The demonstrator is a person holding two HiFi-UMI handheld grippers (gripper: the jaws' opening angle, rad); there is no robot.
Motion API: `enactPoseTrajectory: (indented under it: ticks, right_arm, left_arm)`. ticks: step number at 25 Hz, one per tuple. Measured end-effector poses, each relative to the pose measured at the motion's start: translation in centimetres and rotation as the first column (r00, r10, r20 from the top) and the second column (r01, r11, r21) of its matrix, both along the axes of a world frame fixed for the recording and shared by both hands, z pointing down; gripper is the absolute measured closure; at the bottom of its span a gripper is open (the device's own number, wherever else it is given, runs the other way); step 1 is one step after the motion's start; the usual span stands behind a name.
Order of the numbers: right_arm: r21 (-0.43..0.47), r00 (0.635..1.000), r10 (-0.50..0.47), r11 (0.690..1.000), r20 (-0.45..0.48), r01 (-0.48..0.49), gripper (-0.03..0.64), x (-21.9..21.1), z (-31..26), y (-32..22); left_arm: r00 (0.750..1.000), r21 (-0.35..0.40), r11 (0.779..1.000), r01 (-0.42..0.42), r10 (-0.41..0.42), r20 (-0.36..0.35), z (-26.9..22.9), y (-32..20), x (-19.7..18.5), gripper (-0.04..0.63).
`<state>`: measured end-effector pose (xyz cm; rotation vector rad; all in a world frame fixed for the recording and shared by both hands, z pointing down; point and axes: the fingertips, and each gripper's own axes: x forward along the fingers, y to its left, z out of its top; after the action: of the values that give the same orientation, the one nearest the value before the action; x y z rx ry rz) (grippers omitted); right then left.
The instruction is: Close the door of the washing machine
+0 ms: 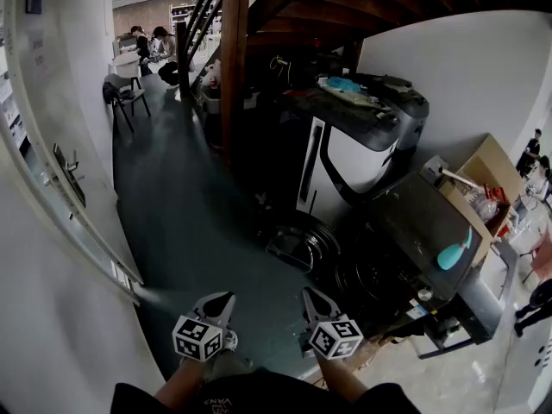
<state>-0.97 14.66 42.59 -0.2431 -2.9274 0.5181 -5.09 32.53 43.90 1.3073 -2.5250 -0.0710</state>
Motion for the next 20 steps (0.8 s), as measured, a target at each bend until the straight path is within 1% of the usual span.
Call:
enactPoseTrajectory:
  ticks: [4,5,6,7,9,11,13,14,20]
  right_arm:
    - [-0.021,1.000,0.000,1.000,0.011,0.000,0.611,-0.7,0.0,-1.0]
    - [-0.020,1.000,0.003,1.000,0.010,-0.003,0.584,-1.1,0.0,-1.2]
    - [-0.019,1.000,0.008,1.000,0.009,-0.008,0.572,-1.6,0.0,-1.3]
    - [-0.020,1.000,0.015,1.000,0.008,-0.015,0.555,-2.2,0.0,-1.4]
    - [-0.027,1.000,0.030,0.999,0.007,-0.030,0.504,-3.3,0.1,-1.5]
    - [-0.028,0.999,0.042,0.999,0.007,-0.042,0.476,-4.8,0.0,-1.6]
    - [-0.026,0.999,0.054,0.998,0.004,-0.054,0.456,-6.5,-0.1,-1.8]
    - [-0.025,0.998,0.061,0.998,0.001,-0.061,0.446,-7.3,-0.1,-1.9]
    - [-0.027,0.993,0.116,0.993,-0.029,-0.117,0.422,-13.0,0.5,-2.1]
  left_arm:
    - [1.000,0.024,0.999,-0.028,0.029,-0.013,0.2,-1.3,-0.4,0.591]
    - [0.999,0.030,0.999,-0.035,0.036,-0.017,0.2,-1.6,-0.8,0.567]
    - [0.999,0.036,0.998,-0.044,0.045,-0.022,0.3,-1.9,-1.2,0.522]
    - [0.998,0.040,0.998,-0.055,0.056,-0.028,0.4,-2.1,-1.8,0.493]
    - [0.996,0.044,0.996,-0.079,0.080,-0.037,0.6,-2.4,-3.0,0.488]
    - [0.994,0.048,0.994,-0.100,0.103,-0.043,0.6,-2.7,-4.7,0.473]
    - [0.991,0.052,0.991,-0.122,0.124,-0.053,0.6,-3.1,-6.8,0.439]
    - [0.989,0.051,0.990,-0.131,0.134,-0.057,0.6,-3.2,-7.8,0.434]
    - [0.981,0.035,0.983,-0.180,0.182,-0.072,1.1,-3.5,-14.6,0.430]
